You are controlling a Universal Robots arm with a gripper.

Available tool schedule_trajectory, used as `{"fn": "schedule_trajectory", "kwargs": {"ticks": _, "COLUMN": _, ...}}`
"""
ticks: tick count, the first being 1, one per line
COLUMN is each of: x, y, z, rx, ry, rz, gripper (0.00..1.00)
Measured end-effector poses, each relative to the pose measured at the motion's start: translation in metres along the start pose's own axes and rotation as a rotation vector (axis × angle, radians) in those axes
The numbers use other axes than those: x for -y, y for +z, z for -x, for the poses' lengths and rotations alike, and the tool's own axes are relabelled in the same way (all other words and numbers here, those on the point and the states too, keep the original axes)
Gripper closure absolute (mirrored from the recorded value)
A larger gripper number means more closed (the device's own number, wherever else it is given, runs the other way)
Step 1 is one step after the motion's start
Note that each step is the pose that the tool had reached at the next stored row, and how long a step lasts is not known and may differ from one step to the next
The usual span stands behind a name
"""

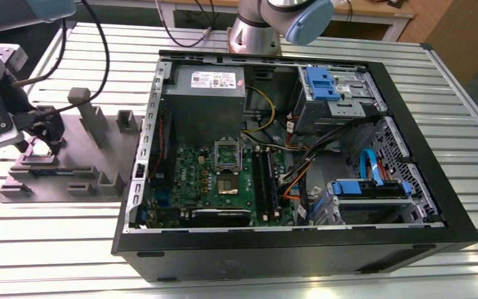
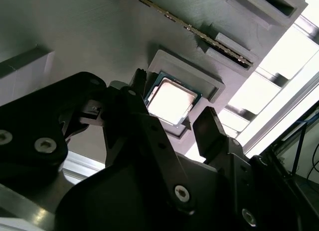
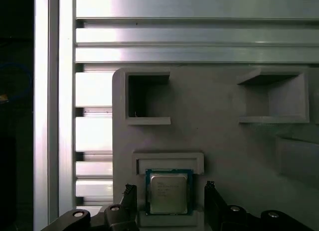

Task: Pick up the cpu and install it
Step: 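Pick up the cpu and move it towards the insertion slot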

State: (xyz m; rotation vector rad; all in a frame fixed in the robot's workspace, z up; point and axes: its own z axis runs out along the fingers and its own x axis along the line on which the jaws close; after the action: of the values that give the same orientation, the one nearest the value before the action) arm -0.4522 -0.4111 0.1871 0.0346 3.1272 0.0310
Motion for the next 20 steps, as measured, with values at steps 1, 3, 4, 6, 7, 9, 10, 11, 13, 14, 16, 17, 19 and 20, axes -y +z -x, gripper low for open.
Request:
{"fn": "schedule_trajectory", "kwargs": {"ticks": 1, "x": 0.0, "y": 0.0006, "z": 0.0, "rx": 0.0, "ry": 0.0, "rz": 0.0, "gripper": 0.35}}
{"fn": "schedule_trajectory", "kwargs": {"ticks": 3, "x": 0.0, "y": 0.0018, "z": 0.0, "rx": 0.0001, "ry": 0.001, "rz": 0.0, "gripper": 0.35}}
{"fn": "schedule_trajectory", "kwargs": {"ticks": 4, "x": 0.0, "y": 0.0024, "z": 0.0, "rx": 0.0001, "ry": 0.002, "rz": 0.0, "gripper": 0.35}}
{"fn": "schedule_trajectory", "kwargs": {"ticks": 6, "x": 0.0001, "y": 0.0034, "z": 0.0, "rx": 0.0001, "ry": 0.002, "rz": 0.0, "gripper": 0.35}}
{"fn": "schedule_trajectory", "kwargs": {"ticks": 7, "x": 0.0001, "y": 0.0038, "z": -0.0001, "rx": 0.0001, "ry": 0.002, "rz": 0.0002, "gripper": 0.35}}
{"fn": "schedule_trajectory", "kwargs": {"ticks": 9, "x": 0.0, "y": 0.0044, "z": -0.0001, "rx": 0.0, "ry": 0.002, "rz": 0.0016, "gripper": 0.35}}
{"fn": "schedule_trajectory", "kwargs": {"ticks": 10, "x": 0.0, "y": 0.0048, "z": -0.0001, "rx": 0.0, "ry": 0.002, "rz": 0.003, "gripper": 0.35}}
{"fn": "schedule_trajectory", "kwargs": {"ticks": 11, "x": 0.0001, "y": 0.0051, "z": 0.0, "rx": 0.0001, "ry": 0.002, "rz": 0.0051, "gripper": 0.35}}
{"fn": "schedule_trajectory", "kwargs": {"ticks": 13, "x": 0.0001, "y": 0.0053, "z": 0.0, "rx": -0.0002, "ry": 0.002, "rz": 0.0109, "gripper": 0.35}}
{"fn": "schedule_trajectory", "kwargs": {"ticks": 14, "x": 0.0, "y": 0.0055, "z": 0.0, "rx": 0.0, "ry": 0.002, "rz": 0.0128, "gripper": 0.35}}
{"fn": "schedule_trajectory", "kwargs": {"ticks": 16, "x": 0.0, "y": 0.0057, "z": -0.0001, "rx": -0.0001, "ry": 0.002, "rz": 0.0132, "gripper": 0.35}}
{"fn": "schedule_trajectory", "kwargs": {"ticks": 17, "x": 0.0001, "y": 0.0058, "z": -0.0001, "rx": -0.0002, "ry": 0.003, "rz": 0.0132, "gripper": 0.35}}
{"fn": "schedule_trajectory", "kwargs": {"ticks": 19, "x": 0.0001, "y": 0.0062, "z": -0.0001, "rx": -0.0002, "ry": 0.003, "rz": 0.0134, "gripper": 0.35}}
{"fn": "schedule_trajectory", "kwargs": {"ticks": 20, "x": 0.0001, "y": 0.0064, "z": -0.0001, "rx": -0.0002, "ry": 0.003, "rz": 0.0135, "gripper": 0.35}}
